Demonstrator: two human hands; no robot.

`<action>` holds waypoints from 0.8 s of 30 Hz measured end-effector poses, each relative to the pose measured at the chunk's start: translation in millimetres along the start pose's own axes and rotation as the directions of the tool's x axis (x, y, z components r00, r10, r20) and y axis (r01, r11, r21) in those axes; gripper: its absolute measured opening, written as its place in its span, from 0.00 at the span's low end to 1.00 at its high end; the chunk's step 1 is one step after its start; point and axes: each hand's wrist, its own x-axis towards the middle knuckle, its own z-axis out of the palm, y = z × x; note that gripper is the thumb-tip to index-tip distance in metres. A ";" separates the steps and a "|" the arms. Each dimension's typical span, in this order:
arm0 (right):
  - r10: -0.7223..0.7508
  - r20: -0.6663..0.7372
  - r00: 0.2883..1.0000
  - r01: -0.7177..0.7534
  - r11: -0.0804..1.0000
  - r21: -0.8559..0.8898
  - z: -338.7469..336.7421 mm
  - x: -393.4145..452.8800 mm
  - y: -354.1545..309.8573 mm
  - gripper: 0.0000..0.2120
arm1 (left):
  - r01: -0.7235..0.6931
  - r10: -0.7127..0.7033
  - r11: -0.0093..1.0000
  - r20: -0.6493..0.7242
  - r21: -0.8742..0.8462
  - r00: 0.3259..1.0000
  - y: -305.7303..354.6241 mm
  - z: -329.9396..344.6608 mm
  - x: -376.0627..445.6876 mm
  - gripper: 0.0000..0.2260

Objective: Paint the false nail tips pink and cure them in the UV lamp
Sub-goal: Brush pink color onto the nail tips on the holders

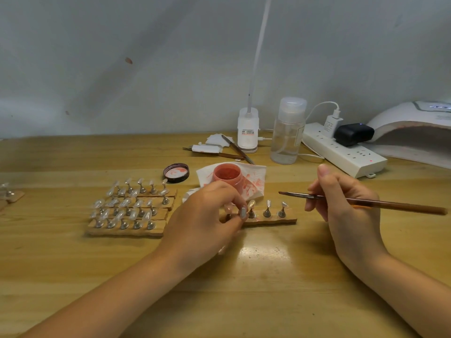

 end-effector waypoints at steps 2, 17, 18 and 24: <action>0.013 -0.003 1.000 -0.013 1.000 0.000 -0.2 0.6 -0.5 0.12 | -0.038 0.034 0.998 -0.060 -0.059 0.998 0.0 -3.0 -3.0 0.04; -0.131 0.101 0.986 0.130 0.991 0.015 37.0 52.0 -27.4 0.15 | 0.099 -0.211 0.855 -0.167 -0.510 0.963 -15.3 -6.3 -16.8 0.05; -0.153 0.106 0.983 0.154 0.988 -0.010 44.4 57.7 -26.7 0.16 | 0.094 -0.209 0.853 -0.170 -0.513 0.963 -15.2 -6.4 -17.0 0.04; -0.230 0.250 0.940 0.307 0.892 -0.333 76.7 77.9 -7.5 0.19 | 0.079 -0.192 0.836 -0.154 -0.543 0.969 -12.9 -8.5 -17.4 0.05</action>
